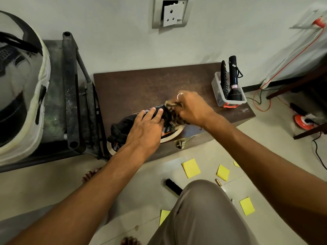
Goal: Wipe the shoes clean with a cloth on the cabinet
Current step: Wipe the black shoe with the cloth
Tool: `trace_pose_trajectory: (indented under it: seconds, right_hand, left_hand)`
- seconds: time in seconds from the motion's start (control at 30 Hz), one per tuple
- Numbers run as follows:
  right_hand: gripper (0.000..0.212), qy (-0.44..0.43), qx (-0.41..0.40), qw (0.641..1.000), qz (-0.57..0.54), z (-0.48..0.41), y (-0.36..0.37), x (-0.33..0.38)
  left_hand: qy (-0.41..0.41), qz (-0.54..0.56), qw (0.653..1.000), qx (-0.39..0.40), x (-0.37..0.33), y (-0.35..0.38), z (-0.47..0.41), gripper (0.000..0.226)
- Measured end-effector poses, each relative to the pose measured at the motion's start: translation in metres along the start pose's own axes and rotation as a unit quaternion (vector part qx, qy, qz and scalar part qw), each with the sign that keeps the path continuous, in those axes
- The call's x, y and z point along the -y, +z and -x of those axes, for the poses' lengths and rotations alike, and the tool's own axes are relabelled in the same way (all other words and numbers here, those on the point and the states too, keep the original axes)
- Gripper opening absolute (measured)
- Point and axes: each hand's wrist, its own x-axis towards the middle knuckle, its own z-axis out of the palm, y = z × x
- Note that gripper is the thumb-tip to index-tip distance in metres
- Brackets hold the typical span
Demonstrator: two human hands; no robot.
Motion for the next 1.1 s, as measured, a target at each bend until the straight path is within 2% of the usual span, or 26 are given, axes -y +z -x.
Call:
trace_pose_trajectory:
  seconds: [0.03,0.1,0.27,0.37,0.47,0.5,0.57,0.63,0.73,0.83,0.9,0.93,1.0,1.03,1.1]
  right_hand:
    - [0.019,-0.009,-0.04,0.999,0.032,0.0,0.008,0.0]
    - [0.022,-0.023,-0.048,0.994,0.09,0.007,0.025,0.004]
    - [0.034,0.028,0.009,0.986,0.164,0.027,0.026,0.024]
    - [0.029,0.078,0.053,0.977,0.189,0.038,0.025,0.043]
    - [0.018,0.13,0.029,0.986,0.101,0.033,0.01,0.043]
    - [0.016,0.134,-0.015,0.988,0.07,0.029,0.006,0.038]
    - [0.019,0.086,-0.108,0.988,0.067,0.02,0.008,0.023]
    - [0.022,0.043,-0.083,0.99,0.105,0.02,0.018,0.012]
    - [0.03,0.038,-0.035,0.992,0.115,0.029,0.033,0.008]
    - [0.027,0.085,0.01,0.995,0.051,0.041,0.036,0.009]
    - [0.017,0.081,0.069,0.994,-0.019,0.042,0.026,0.011]
    - [0.016,0.075,0.068,0.994,-0.05,0.04,0.019,0.011]
    - [0.017,0.072,-0.007,0.996,-0.061,0.034,0.01,0.009]
    - [0.018,0.064,-0.058,0.996,-0.028,0.031,0.01,0.007]
    - [0.022,0.046,-0.093,0.993,0.052,0.029,0.018,0.004]
  left_hand:
    - [-0.001,-0.001,1.0,0.002,-0.001,-0.001,0.0,0.043]
    - [-0.001,-0.011,1.0,0.003,-0.003,-0.001,0.0,0.043]
    - [0.001,-0.016,1.0,0.005,-0.001,0.003,-0.002,0.044]
    - [0.005,-0.024,1.0,0.007,0.002,0.007,-0.003,0.045]
    - [0.018,-0.03,0.999,0.009,0.003,0.005,-0.002,0.045]
    - [0.021,-0.029,0.999,0.006,0.003,0.004,-0.001,0.045]
    - [0.02,-0.034,0.999,0.001,0.003,0.002,0.001,0.045]
    - [0.021,-0.043,0.999,0.0,0.002,0.002,0.001,0.045]
    - [0.023,-0.053,0.998,-0.005,0.003,0.002,0.0,0.046]
    - [0.024,-0.044,0.999,-0.006,0.002,0.005,-0.001,0.045]
    - [0.026,-0.032,0.999,0.001,0.002,0.008,0.0,0.046]
    - [0.028,-0.032,0.999,0.001,0.003,0.007,0.0,0.046]
    - [0.033,-0.039,0.999,-0.004,0.006,0.007,0.0,0.047]
    - [0.032,-0.045,0.998,-0.009,0.006,0.008,-0.001,0.047]
    - [0.029,-0.049,0.998,-0.011,0.005,0.008,-0.001,0.047]
